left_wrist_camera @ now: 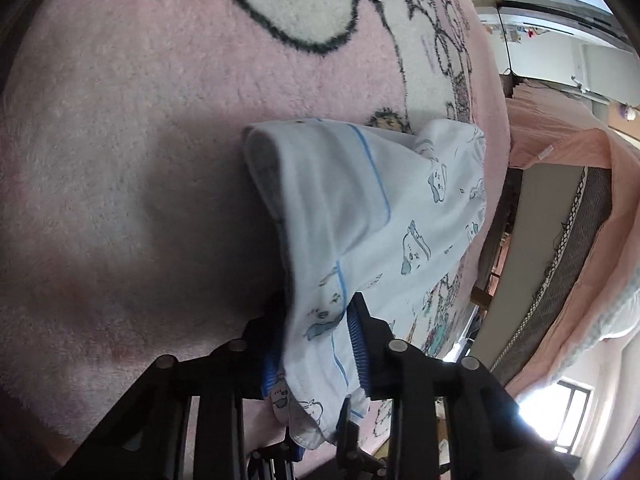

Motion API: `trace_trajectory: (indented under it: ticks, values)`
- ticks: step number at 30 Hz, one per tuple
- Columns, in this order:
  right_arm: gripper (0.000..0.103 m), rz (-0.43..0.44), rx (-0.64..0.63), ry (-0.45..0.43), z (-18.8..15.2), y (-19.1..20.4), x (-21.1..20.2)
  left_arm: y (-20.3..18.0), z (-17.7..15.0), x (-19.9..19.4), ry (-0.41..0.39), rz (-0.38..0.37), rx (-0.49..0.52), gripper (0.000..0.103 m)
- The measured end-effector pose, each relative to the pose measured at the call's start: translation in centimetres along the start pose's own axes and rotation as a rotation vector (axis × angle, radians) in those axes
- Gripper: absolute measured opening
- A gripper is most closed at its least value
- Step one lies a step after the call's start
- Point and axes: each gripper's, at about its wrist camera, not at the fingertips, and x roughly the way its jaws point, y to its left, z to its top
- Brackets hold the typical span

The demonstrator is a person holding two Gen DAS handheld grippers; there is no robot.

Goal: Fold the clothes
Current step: 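Grasp the pants edge with the left gripper while the right gripper grasps the waistband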

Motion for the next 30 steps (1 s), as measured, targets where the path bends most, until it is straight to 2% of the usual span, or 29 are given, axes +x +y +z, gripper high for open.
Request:
trace_trajectory:
  ticks: [1, 4, 11, 16, 24, 30]
  values:
    - [0.02, 0.012, -0.004, -0.001, 0.0, 0.2, -0.1, 0.0, 0.0, 0.0, 0.0, 0.006, 0.0, 0.02]
    - [0.015, 0.019, -0.018, -0.004, 0.0, 0.3, 0.0, -0.3, 0.0, 0.1, -0.003, 0.027, 0.024, 0.016]
    - [0.014, 0.136, 0.065, 0.002, -0.1, -1.9, 0.0, -2.5, -0.4, 0.0, -0.017, 0.095, 0.118, 0.013]
    - [0.014, 0.218, 0.115, 0.0, -0.5, -3.1, -0.6, -2.5, -0.5, 0.0, 0.015, 0.07, 0.08, 0.013]
    - [0.014, 0.253, 0.059, -0.022, -1.0, -2.8, -1.4, -3.0, -1.7, -1.0, 0.03, 0.107, 0.118, 0.013]
    - [0.014, 0.291, 0.033, -0.031, -1.1, -3.9, -0.7, -1.6, -3.6, -2.9, 0.039, 0.146, 0.151, 0.013]
